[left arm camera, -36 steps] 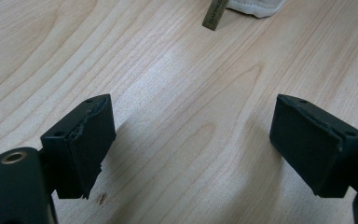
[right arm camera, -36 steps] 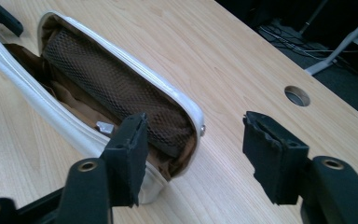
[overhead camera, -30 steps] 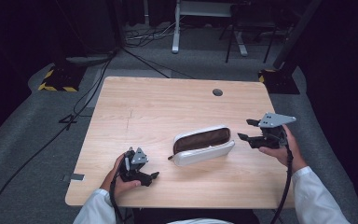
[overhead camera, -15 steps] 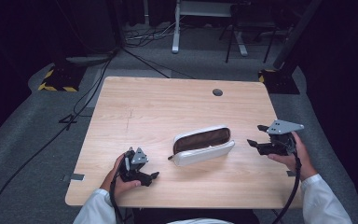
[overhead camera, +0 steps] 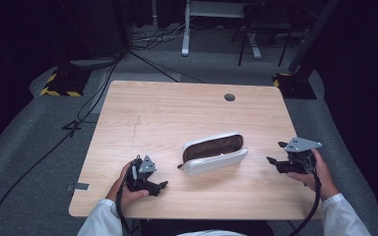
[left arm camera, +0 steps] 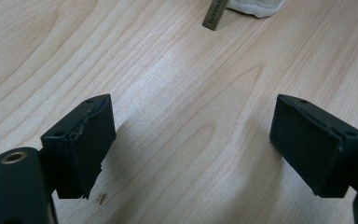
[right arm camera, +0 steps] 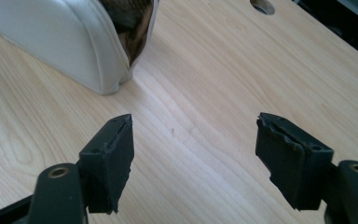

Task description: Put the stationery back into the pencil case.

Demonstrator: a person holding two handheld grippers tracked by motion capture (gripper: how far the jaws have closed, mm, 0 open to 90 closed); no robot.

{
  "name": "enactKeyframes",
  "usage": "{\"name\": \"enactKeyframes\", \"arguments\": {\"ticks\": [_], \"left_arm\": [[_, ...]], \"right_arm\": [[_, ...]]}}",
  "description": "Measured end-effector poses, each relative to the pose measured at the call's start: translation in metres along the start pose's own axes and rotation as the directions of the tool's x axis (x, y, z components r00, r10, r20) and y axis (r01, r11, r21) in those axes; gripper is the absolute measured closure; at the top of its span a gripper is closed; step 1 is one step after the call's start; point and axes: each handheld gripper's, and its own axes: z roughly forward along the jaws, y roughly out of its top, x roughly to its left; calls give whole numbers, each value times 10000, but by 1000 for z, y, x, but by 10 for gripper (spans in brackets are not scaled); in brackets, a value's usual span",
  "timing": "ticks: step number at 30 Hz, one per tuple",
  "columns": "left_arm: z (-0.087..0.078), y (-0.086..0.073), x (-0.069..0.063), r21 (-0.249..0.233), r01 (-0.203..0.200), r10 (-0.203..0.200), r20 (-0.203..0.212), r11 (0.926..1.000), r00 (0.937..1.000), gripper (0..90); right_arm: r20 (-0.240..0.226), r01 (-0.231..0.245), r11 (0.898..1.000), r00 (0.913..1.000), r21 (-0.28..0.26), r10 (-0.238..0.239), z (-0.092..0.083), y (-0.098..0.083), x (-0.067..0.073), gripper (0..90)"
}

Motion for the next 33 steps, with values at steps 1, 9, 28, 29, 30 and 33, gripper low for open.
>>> {"name": "enactKeyframes", "arguments": {"ticks": [1,9,28,29,30,33], "left_arm": [[0,0,0,0,1,-1,-4,10000,10000,146],[0,0,0,-1,-1,1,-14,10000,10000,146],[0,0,0,0,0,0,-11,10000,10000,146],[0,0,0,4,5,-5,-12,10000,10000,147],[0,0,0,-1,1,-1,-13,10000,10000,146],[0,0,0,1,-1,1,-12,10000,10000,146]], "right_arm": [[-2,-42,10000,10000,56,42,0,-3,1,284],[80,-349,9984,9994,439,345,5,-33,7,278],[-90,-2498,9677,9681,324,2503,-9,-104,7,262],[-148,-2727,9618,9619,245,2731,-10,-108,6,261],[-208,-2940,9557,9555,156,2943,-11,-111,5,254],[-165,-3426,9395,9393,58,3426,-13,-117,3,244]]}}
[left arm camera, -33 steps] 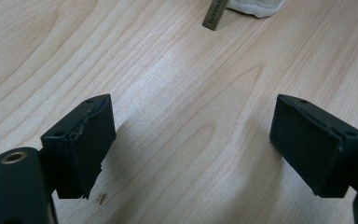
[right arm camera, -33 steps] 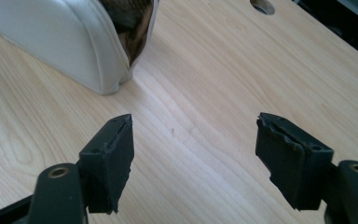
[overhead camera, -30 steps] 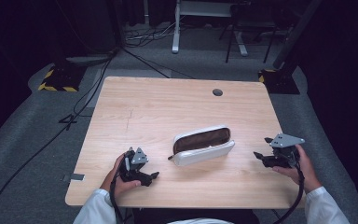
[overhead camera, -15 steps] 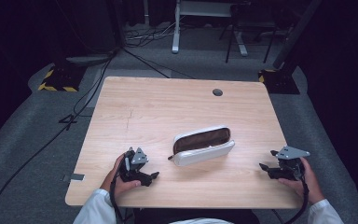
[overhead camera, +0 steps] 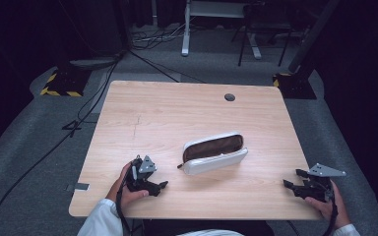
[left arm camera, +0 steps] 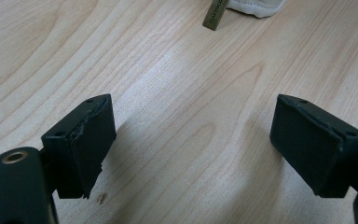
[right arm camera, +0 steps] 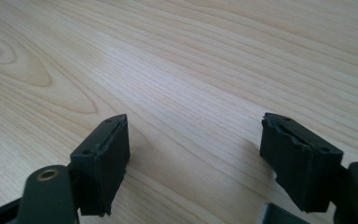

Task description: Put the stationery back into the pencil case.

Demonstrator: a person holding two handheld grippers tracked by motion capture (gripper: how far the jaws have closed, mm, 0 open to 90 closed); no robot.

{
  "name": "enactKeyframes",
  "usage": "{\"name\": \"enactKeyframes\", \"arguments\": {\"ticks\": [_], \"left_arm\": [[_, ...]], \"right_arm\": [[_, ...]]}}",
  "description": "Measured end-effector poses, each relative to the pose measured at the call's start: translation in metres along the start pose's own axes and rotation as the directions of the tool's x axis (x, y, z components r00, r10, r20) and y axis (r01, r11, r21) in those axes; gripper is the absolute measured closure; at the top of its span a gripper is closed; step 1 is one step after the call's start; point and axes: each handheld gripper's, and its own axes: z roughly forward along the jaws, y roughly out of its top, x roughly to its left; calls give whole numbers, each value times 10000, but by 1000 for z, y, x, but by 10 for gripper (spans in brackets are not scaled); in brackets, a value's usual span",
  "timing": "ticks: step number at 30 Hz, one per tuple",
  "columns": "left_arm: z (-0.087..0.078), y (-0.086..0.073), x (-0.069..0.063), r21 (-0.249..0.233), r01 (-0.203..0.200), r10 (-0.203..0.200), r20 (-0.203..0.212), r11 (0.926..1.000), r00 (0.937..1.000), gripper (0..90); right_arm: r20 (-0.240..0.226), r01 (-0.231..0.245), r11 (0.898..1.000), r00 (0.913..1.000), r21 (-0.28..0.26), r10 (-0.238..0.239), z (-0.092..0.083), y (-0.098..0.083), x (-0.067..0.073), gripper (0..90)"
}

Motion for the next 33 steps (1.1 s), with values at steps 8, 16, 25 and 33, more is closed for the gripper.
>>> {"name": "enactKeyframes", "arguments": {"ticks": [8,16,25,33], "left_arm": [[0,0,0,-1,6,-6,-2,10000,10000,146],[0,0,-1,-8,96,-96,-53,10000,9999,147],[0,0,-1,-4,90,-90,-69,10000,9999,145],[0,0,0,-3,91,-91,-64,10000,9999,144]], "right_arm": [[18,-4,10000,10000,19,4,1,1,1,234],[48,-42,10000,10000,6,42,1,1,1,235],[45,-42,10000,10000,5,42,1,1,1,235],[45,-37,10000,10000,3,37,1,1,1,235]]}}
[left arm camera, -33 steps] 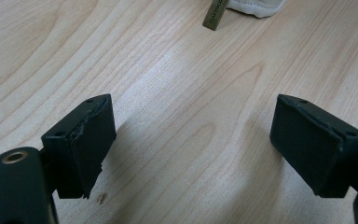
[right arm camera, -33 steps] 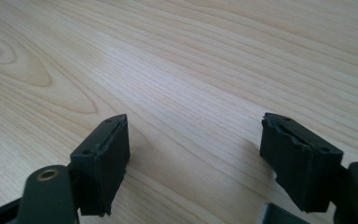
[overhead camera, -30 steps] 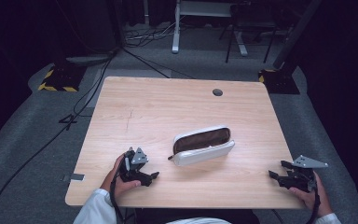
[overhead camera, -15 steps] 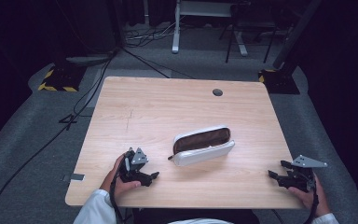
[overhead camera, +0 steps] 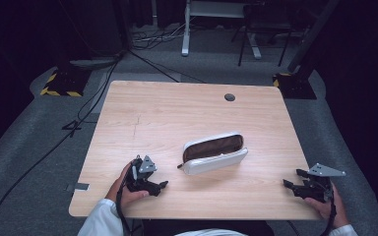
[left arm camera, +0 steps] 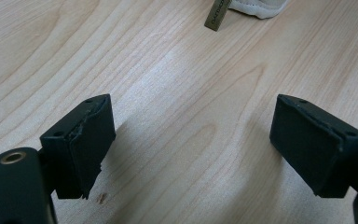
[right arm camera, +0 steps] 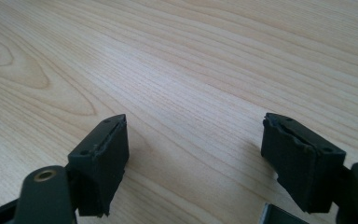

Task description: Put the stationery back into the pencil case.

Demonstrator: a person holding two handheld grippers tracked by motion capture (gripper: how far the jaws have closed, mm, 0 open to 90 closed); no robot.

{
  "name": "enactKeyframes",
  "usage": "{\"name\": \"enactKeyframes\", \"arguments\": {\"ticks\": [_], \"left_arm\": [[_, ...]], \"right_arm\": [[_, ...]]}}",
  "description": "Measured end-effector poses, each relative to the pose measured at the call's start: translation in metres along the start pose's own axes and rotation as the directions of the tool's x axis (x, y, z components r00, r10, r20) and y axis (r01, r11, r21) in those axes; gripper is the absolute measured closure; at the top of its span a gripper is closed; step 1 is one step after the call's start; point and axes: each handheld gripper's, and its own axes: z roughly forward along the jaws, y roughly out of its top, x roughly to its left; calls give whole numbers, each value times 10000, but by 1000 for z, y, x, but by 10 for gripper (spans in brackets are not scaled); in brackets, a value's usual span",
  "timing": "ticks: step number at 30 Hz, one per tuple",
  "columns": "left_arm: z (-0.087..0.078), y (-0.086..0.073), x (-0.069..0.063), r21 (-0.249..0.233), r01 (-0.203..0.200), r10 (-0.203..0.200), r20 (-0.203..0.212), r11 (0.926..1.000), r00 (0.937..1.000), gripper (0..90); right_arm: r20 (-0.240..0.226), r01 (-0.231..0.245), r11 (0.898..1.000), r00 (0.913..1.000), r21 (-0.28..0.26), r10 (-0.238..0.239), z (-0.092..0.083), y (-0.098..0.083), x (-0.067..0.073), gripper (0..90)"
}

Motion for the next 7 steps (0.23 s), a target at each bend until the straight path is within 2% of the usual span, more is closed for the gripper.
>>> {"name": "enactKeyframes", "arguments": {"ticks": [7], "left_arm": [[1,1,1,-1,56,-56,-64,10000,10000,144]], "right_arm": [[3,1,10000,10000,0,-1,0,0,0,235]]}}
